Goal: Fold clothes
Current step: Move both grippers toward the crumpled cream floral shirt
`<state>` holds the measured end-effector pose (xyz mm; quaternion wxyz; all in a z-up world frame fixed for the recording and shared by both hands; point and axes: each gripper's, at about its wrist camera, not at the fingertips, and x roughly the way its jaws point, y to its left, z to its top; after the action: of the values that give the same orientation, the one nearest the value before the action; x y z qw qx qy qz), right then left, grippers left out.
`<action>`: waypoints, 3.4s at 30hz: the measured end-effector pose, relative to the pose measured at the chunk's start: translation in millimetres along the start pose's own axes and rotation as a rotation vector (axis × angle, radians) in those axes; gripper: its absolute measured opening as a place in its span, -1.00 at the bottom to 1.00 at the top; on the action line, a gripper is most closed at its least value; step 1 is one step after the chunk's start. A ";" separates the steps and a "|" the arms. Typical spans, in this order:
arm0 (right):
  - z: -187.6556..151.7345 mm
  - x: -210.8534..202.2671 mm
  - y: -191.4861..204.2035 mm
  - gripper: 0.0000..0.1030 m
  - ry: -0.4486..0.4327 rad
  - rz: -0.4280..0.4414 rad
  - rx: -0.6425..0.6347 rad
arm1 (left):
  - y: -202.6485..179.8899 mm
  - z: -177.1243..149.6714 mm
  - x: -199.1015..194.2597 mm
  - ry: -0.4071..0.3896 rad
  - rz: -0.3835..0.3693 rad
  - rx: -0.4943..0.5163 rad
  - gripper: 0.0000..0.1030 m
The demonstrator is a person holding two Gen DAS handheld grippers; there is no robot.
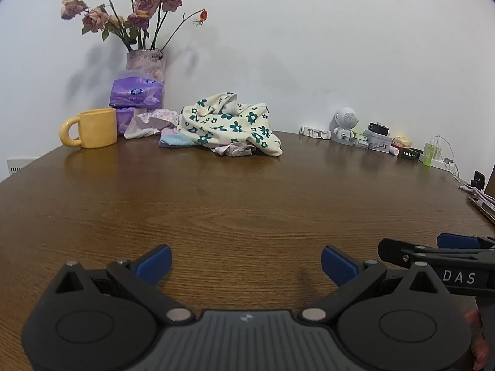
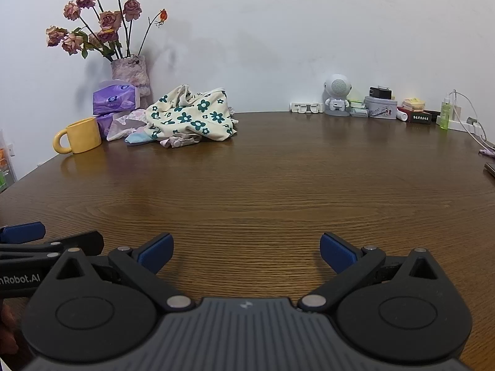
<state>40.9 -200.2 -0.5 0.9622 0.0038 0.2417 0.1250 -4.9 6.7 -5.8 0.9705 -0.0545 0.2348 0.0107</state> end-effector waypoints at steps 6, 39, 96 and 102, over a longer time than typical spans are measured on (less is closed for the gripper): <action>9.4 2.7 1.1 0.99 0.035 0.043 0.006 | 3.3 11.4 -3.0 0.013 -0.039 -0.006 1.00; 182.3 70.5 6.4 0.99 -0.041 0.235 -0.043 | 34.5 187.9 53.8 0.000 -0.071 -0.030 1.00; 302.7 345.9 8.2 0.99 0.172 0.128 -0.037 | 62.1 281.3 306.3 0.098 0.141 0.143 0.99; 294.8 368.3 6.4 0.80 0.222 0.152 0.000 | 61.3 279.4 327.8 0.107 0.140 0.181 0.87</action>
<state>490.6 -89.1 89.3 0.9174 0.0083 0.3456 0.1971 410.9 96.9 85.2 0.9543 0.0493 0.2896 0.0543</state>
